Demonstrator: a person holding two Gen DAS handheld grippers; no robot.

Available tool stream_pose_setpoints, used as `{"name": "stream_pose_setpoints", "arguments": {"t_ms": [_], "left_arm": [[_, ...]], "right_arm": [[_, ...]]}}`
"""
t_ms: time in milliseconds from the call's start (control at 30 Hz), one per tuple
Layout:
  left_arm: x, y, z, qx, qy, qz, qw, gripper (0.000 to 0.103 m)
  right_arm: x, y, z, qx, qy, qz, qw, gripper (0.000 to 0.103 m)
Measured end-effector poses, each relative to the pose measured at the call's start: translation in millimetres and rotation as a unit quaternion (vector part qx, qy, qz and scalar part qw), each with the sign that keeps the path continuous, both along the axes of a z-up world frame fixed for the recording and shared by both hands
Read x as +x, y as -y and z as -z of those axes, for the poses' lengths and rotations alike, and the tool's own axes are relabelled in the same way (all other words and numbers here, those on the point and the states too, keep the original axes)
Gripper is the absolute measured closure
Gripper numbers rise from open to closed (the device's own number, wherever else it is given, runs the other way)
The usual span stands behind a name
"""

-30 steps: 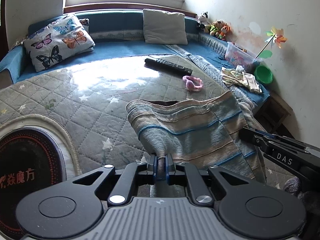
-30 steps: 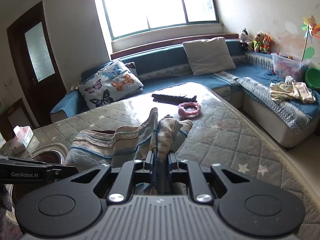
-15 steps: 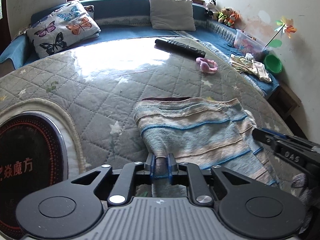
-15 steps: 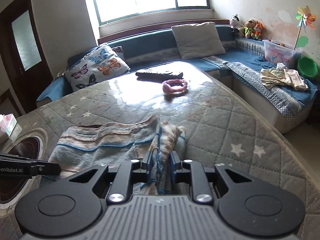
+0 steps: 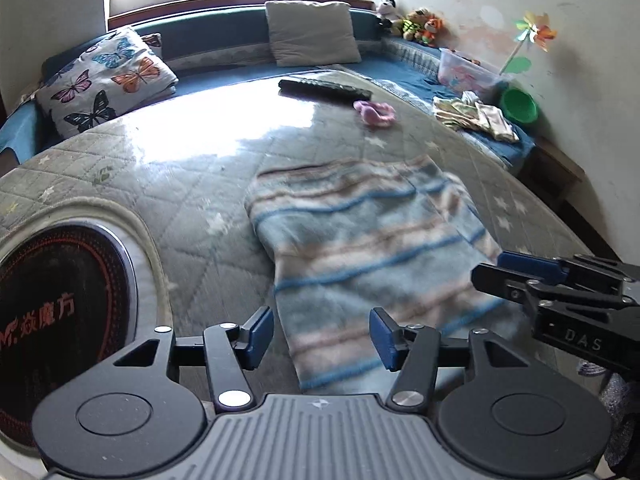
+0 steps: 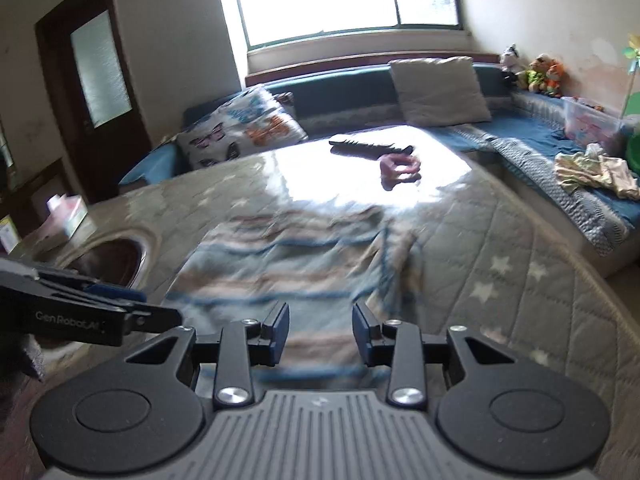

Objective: Fold clothes
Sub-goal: 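Open both grippers and release the shirt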

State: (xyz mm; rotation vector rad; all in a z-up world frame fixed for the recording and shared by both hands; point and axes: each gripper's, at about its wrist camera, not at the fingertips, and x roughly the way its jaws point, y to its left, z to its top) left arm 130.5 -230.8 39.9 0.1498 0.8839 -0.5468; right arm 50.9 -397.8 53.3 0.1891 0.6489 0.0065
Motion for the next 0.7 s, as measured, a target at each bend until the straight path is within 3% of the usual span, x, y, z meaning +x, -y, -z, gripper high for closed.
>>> {"name": "stream_pose_setpoints", "arguments": {"t_ms": [267, 367, 433, 700], "left_arm": [[-14, -12, 20, 0.040, 0.008, 0.005, 0.9992, 0.040], [-14, -20, 20, 0.037, 0.009, 0.001, 0.9993, 0.037], [-14, -23, 19, 0.036, 0.011, -0.002, 0.9993, 0.035], [-12, -29, 22, 0.034, 0.004, -0.008, 0.9994, 0.028]], "right_arm": [[-19, 3, 16, -0.011, -0.013, 0.004, 1.000, 0.070], [-21, 0, 13, -0.018, 0.001, -0.028, 0.999, 0.070], [-22, -3, 5, -0.026, -0.007, -0.004, 1.000, 0.070], [0, -1, 2, -0.030, -0.013, -0.021, 0.999, 0.069]]}}
